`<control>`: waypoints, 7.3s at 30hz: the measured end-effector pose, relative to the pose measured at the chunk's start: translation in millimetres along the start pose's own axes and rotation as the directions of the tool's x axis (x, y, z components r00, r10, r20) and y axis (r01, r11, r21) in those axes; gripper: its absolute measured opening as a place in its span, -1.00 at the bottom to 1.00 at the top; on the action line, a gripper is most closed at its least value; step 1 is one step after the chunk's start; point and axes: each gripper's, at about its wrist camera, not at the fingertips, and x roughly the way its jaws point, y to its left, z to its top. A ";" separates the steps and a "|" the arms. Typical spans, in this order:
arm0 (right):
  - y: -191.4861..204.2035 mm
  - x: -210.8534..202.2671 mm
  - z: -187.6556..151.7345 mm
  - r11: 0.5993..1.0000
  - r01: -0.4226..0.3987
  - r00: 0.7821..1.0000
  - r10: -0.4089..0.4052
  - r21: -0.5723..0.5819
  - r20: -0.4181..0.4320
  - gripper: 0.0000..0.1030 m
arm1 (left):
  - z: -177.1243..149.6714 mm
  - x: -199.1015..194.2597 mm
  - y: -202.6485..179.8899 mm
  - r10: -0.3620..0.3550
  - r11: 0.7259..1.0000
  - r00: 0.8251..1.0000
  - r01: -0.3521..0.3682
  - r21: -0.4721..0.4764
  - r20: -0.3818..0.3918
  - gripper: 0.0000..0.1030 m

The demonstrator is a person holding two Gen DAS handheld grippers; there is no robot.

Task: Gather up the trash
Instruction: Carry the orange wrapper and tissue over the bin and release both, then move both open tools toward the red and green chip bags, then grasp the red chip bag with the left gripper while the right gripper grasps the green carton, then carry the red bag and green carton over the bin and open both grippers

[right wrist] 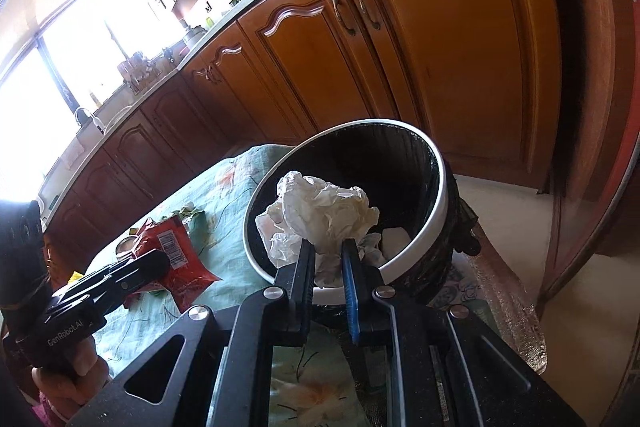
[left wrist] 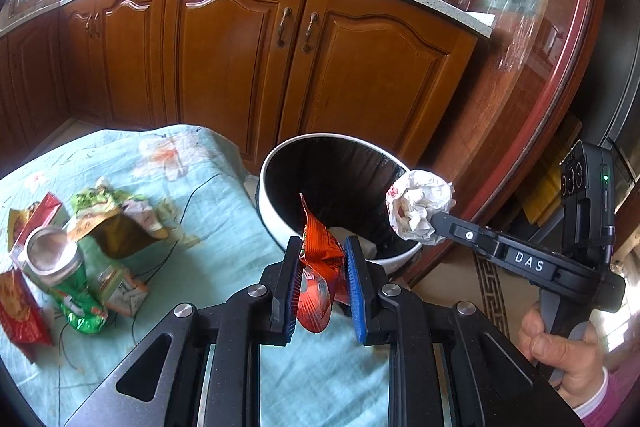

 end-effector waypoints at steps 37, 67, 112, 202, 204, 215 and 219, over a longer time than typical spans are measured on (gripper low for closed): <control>-23.9 25.4 18.4 0.999 0.029 0.999 -0.028 0.034 -0.034 0.13 | 19.7 67.9 -6.5 0.042 0.999 0.997 -0.043 -0.024 -0.057 0.30; 104.7 34.3 -73.0 0.988 -0.135 0.986 0.126 -0.076 -0.114 0.45 | -100.9 -105.3 90.4 0.199 0.933 0.979 -0.200 -0.300 -0.032 0.32; 214.0 150.1 -55.4 0.913 -0.205 0.960 0.118 -0.353 -0.253 -0.09 | -83.2 -115.8 215.8 0.331 0.818 0.941 -0.327 -0.473 -0.078 0.29; 9.6 19.3 18.4 0.991 0.081 0.996 -0.083 -0.106 -0.013 -0.40 | 22.1 40.4 -11.8 0.074 0.997 0.994 -0.076 -0.013 -0.076 -0.78; 7.3 23.2 21.7 0.990 0.088 0.996 -0.090 -0.107 -0.018 -0.40 | 26.0 49.2 -12.7 0.075 0.997 0.994 -0.075 -0.007 -0.083 -0.78; -6.0 41.5 33.6 0.994 0.083 0.995 -0.087 -0.074 -0.052 -0.34 | 39.0 85.6 -11.9 0.087 0.996 0.990 -0.088 -0.002 -0.113 -0.48; -12.7 44.1 32.5 0.996 0.074 0.996 -0.077 -0.044 -0.055 0.00 | 34.9 88.8 -10.0 0.086 0.996 0.989 -0.089 -0.021 -0.119 -0.11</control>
